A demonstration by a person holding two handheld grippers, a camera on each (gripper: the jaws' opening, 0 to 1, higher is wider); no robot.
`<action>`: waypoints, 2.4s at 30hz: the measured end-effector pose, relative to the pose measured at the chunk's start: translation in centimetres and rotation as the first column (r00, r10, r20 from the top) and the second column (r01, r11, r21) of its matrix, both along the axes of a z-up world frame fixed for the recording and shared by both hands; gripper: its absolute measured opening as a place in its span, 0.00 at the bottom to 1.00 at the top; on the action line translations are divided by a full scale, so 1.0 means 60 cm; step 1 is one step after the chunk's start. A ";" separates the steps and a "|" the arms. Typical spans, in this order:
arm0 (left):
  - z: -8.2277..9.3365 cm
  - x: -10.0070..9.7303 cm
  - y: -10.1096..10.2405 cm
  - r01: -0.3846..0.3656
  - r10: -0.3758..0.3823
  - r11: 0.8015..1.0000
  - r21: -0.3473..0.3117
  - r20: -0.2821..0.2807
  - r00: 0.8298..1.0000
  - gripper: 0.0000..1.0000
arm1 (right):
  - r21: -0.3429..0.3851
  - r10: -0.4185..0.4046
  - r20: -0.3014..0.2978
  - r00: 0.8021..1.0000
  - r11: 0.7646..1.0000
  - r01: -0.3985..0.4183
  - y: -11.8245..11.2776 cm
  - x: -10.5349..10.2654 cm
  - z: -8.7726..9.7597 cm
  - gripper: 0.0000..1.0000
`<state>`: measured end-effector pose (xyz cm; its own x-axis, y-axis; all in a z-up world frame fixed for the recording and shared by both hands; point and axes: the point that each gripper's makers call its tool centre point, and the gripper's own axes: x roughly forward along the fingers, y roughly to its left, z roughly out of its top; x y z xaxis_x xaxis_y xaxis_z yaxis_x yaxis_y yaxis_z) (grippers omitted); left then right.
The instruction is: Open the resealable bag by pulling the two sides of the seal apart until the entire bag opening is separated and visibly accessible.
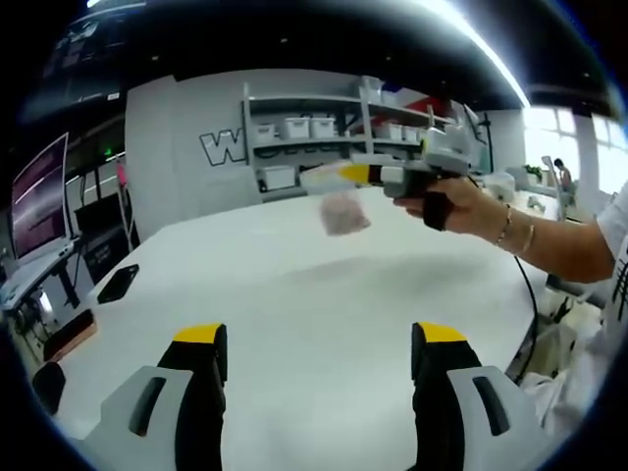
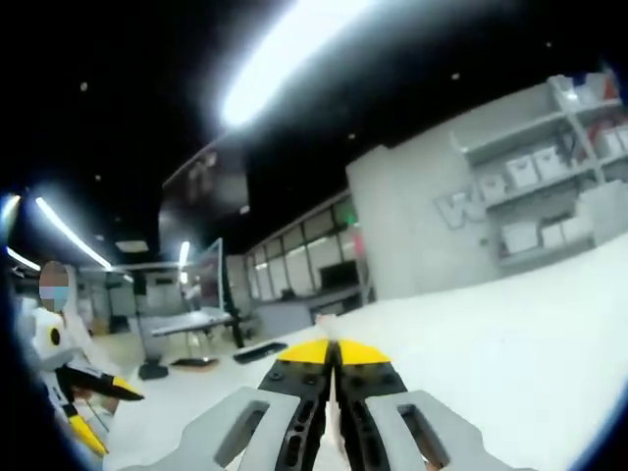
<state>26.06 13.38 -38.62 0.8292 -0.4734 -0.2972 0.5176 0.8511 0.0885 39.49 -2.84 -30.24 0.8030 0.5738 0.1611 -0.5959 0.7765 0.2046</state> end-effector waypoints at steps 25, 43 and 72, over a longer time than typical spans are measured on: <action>-0.002 0.003 -0.014 0.020 -0.020 1.000 0.011 -0.004 1.000 0.75 | 0.012 0.040 0.009 0.999 0.999 -0.040 -0.014 -0.037 -0.002 0.00; -0.016 -0.002 -0.020 0.027 -0.026 1.000 0.010 -0.021 0.999 0.74 | 0.021 0.060 0.003 0.998 0.998 -0.060 -0.028 -0.071 -0.017 0.00; -0.036 0.006 -0.022 0.032 -0.033 0.999 -0.006 -0.047 0.998 0.73 | 0.054 0.112 -0.003 0.994 0.992 -0.111 -0.017 -0.157 -0.030 0.00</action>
